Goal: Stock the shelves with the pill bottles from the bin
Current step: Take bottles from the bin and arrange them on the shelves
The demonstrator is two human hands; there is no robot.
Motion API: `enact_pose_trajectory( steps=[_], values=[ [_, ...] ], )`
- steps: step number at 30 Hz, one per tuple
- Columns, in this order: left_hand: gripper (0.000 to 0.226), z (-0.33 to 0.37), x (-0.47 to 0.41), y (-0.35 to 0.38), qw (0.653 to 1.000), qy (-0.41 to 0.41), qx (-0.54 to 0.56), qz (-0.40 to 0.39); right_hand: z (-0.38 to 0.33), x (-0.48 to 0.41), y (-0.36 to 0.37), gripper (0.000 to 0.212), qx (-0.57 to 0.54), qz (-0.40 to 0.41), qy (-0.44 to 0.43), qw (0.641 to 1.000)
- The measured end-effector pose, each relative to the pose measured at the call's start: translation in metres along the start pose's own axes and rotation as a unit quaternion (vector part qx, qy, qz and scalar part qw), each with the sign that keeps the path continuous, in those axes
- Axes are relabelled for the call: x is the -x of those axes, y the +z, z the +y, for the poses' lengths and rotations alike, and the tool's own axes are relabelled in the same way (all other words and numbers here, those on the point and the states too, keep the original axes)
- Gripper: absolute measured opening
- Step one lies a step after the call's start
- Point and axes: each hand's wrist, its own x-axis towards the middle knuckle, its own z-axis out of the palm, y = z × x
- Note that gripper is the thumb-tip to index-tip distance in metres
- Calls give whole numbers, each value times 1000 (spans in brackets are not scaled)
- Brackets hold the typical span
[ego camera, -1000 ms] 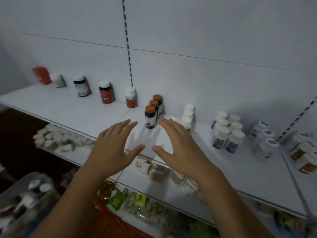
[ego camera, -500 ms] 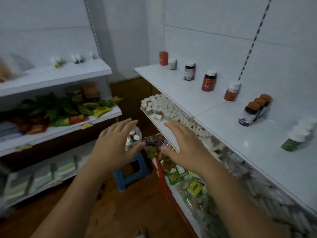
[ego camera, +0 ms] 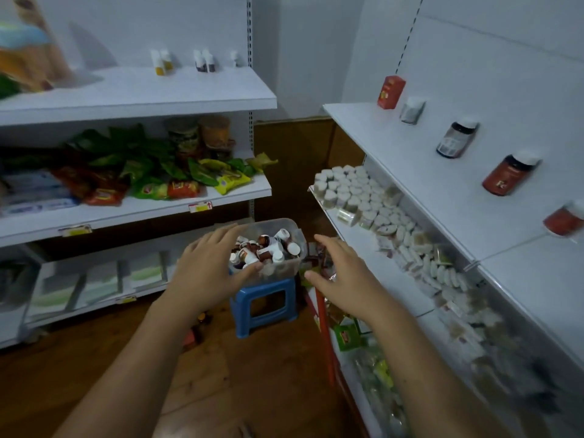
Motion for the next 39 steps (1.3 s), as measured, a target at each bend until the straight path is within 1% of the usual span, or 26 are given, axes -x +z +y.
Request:
enact_pose_trajectory(
  steps=[5,8,14,18,23,26,30,33,36,37,39],
  values=[
    [84,-55,-36,14,999,-20,5,-40,5,-59,38,72,-36,-20,48,998],
    [83,-75,-60,24,998,-34,14,-53,13,-93,54,72,-42,-39,56,997],
    [78,-96,-118,61,995,-61,24,-76,47,-163,77,69,-32,-80,58,995],
    [74,-103,-162,95,989,-91,28,-113,82,-220,90,69,-54,-106,77,990],
    [67,-113,-210,145,974,-159,71,-143,128,-290,111,62,-83,-144,69,984],
    [61,-127,-233,178,960,-200,97,-170,147,-324,130,58,-65,-175,59,981],
    [45,-157,-265,221,939,-247,130,-200,160,-365,166,52,-45,-215,65,974],
    [43,-187,-289,256,937,-224,105,-246,168,-393,205,57,-35,-251,68,965],
    [48,-215,-307,297,945,-144,72,-284,177,-423,246,60,24,-277,48,959],
    [45,-221,-314,309,946,-119,48,-299,180,-433,260,59,47,-281,37,958],
    [37,-234,-327,328,934,-83,-15,-347,187,-451,285,57,99,-289,8,952]
  ],
)
